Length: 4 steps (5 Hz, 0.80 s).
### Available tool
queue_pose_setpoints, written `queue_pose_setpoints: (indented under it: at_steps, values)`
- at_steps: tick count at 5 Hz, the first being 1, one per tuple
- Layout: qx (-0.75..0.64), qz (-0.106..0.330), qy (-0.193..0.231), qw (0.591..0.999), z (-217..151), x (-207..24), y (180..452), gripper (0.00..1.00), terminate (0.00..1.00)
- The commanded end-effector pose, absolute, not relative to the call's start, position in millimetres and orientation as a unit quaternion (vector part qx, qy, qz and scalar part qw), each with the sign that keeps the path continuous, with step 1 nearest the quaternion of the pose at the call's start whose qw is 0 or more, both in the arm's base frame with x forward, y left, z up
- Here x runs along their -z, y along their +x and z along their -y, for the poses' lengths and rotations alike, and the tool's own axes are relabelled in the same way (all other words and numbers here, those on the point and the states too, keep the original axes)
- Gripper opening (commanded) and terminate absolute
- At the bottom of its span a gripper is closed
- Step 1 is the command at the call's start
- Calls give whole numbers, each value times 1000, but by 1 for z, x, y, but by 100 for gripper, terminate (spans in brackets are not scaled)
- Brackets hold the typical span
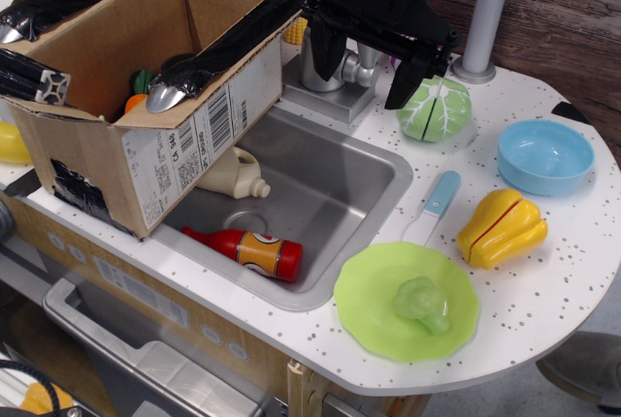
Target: Pick up bowl and put in small4fbox
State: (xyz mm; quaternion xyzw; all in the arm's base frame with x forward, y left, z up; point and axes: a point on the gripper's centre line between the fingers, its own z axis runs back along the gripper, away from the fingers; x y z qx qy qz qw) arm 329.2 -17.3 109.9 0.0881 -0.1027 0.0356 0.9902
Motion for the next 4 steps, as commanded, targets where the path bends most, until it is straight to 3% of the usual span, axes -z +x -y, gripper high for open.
queue_pose_setpoints:
  at_steps: [1, 4]
  values:
    - [-36, 103, 88, 990, 17, -110, 329, 100, 0]
    - [-176, 57, 31, 982, 69, -92, 372, 100, 0]
